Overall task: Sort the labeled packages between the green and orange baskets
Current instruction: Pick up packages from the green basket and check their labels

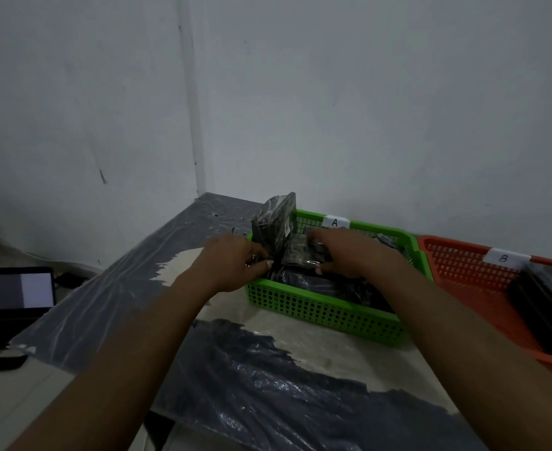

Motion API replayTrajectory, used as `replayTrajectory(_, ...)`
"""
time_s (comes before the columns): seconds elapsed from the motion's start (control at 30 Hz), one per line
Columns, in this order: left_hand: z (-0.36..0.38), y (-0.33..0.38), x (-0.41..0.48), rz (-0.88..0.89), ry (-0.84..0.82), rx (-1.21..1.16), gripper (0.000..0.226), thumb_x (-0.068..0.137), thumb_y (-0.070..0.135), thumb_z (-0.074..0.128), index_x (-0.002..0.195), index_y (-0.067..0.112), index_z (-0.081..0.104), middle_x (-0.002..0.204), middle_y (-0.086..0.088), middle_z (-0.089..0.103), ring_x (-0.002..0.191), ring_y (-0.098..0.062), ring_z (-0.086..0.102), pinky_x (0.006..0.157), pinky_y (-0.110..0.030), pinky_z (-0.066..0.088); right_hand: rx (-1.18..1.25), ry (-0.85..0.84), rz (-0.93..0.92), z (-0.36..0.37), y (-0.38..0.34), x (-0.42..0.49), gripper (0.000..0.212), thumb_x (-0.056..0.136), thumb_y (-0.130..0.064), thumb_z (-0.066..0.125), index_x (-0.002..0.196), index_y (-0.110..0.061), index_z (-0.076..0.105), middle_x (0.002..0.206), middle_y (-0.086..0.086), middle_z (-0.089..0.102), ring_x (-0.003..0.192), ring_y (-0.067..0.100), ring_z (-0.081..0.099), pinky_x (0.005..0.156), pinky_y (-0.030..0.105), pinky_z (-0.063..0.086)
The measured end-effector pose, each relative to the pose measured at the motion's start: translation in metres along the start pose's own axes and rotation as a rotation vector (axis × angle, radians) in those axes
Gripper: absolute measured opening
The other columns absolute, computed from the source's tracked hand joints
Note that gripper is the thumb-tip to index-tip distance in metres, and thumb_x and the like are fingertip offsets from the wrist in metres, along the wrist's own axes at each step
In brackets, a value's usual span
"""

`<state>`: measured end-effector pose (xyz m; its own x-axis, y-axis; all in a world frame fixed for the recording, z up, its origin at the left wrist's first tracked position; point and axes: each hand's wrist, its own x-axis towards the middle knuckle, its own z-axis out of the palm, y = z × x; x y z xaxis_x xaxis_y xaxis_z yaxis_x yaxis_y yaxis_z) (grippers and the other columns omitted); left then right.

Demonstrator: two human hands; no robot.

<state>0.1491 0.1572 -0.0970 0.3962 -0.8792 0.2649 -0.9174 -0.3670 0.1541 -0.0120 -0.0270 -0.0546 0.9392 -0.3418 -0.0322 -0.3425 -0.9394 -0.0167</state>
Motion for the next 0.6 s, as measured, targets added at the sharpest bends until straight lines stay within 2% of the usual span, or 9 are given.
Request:
replayTrajectory(0.07, 0.004, 0.005, -0.002, -0.011, 0.058, 0.036, 0.038, 0.096, 0.056, 0.049, 0.12, 0.034, 0.07, 0.095, 0.004, 0.07, 0.091, -0.019, 0.064, 0.087, -0.036, 0.05, -0.009, -0.004, -0.02, -0.001, 0.001, 0.001, 0.058, 0.089, -0.032, 0.073, 0.139, -0.019, 0.046, 0.14, 0.008, 0.056, 0.122, 0.028, 0.056, 0.084, 0.029, 0.04)
replayTrajectory(0.13, 0.009, 0.009, -0.004, -0.034, 0.131, 0.055, 0.04, 0.095, 0.055, 0.05, 0.122, 0.031, 0.067, 0.1, 0.001, 0.067, 0.098, -0.022, 0.062, 0.09, -0.038, 0.047, 0.044, -0.002, -0.053, -0.004, 0.003, 0.001, 0.049, 0.094, -0.031, 0.065, 0.138, -0.02, 0.047, 0.136, 0.008, 0.057, 0.115, 0.025, 0.057, 0.082, 0.027, 0.039)
replayTrajectory(0.27, 0.013, 0.02, -0.004, -0.008, 0.329, -0.077, 0.053, 0.091, 0.05, 0.061, 0.135, 0.021, 0.054, 0.12, -0.003, 0.06, 0.111, -0.024, 0.057, 0.092, -0.04, 0.047, 0.354, 0.089, -0.117, -0.018, 0.005, -0.003, 0.031, 0.102, -0.033, 0.05, 0.131, -0.022, 0.052, 0.121, 0.005, 0.064, 0.1, 0.019, 0.059, 0.087, 0.035, 0.048)
replayTrajectory(0.37, 0.005, 0.035, 0.003, 0.052, 0.477, -0.412, 0.058, 0.092, 0.048, 0.064, 0.141, 0.024, 0.043, 0.13, 0.002, 0.054, 0.116, -0.011, 0.054, 0.095, -0.027, 0.046, 0.564, 0.2, -0.169, -0.03, 0.009, -0.007, 0.026, 0.107, -0.027, 0.036, 0.112, -0.013, 0.058, 0.097, 0.012, 0.063, 0.081, 0.018, 0.056, 0.075, 0.037, 0.042)
replayTrajectory(0.43, -0.005, 0.045, 0.009, 0.013, 0.438, -0.722, 0.052, 0.094, 0.05, 0.06, 0.14, 0.034, 0.041, 0.128, 0.015, 0.055, 0.11, 0.004, 0.057, 0.09, -0.016, 0.048, 0.762, 0.219, -0.159, -0.036, 0.01, -0.013, 0.034, 0.107, -0.027, 0.032, 0.104, -0.006, 0.059, 0.093, 0.018, 0.064, 0.075, 0.016, 0.056, 0.071, 0.034, 0.042)
replayTrajectory(0.47, -0.01, 0.049, 0.011, -0.026, 0.395, -0.86, 0.047, 0.095, 0.049, 0.059, 0.137, 0.037, 0.042, 0.124, 0.019, 0.058, 0.107, 0.006, 0.06, 0.087, -0.018, 0.052, 0.853, 0.211, -0.146, -0.038, 0.009, -0.015, 0.037, 0.106, -0.029, 0.032, 0.105, -0.006, 0.061, 0.095, 0.021, 0.067, 0.075, 0.017, 0.059, 0.069, 0.032, 0.044)
replayTrajectory(0.53, -0.014, 0.052, 0.017, -0.1, 0.365, -1.06, 0.036, 0.096, 0.041, 0.062, 0.129, 0.034, 0.05, 0.11, 0.015, 0.07, 0.1, 0.002, 0.067, 0.084, -0.026, 0.057, 0.95, 0.193, -0.135, -0.038, 0.009, -0.018, 0.04, 0.104, -0.032, 0.032, 0.106, -0.007, 0.063, 0.099, 0.024, 0.068, 0.076, 0.021, 0.061, 0.069, 0.032, 0.045)
replayTrajectory(0.6, -0.015, 0.053, 0.02, -0.122, 0.41, -1.15, 0.029, 0.095, 0.034, 0.066, 0.122, 0.031, 0.056, 0.103, 0.014, 0.075, 0.093, -0.001, 0.071, 0.074, -0.02, 0.058, 0.95, 0.226, -0.141, -0.039, 0.008, -0.017, 0.04, 0.105, -0.035, 0.033, 0.102, -0.01, 0.065, 0.09, 0.019, 0.07, 0.074, 0.019, 0.06, 0.069, 0.033, 0.043)
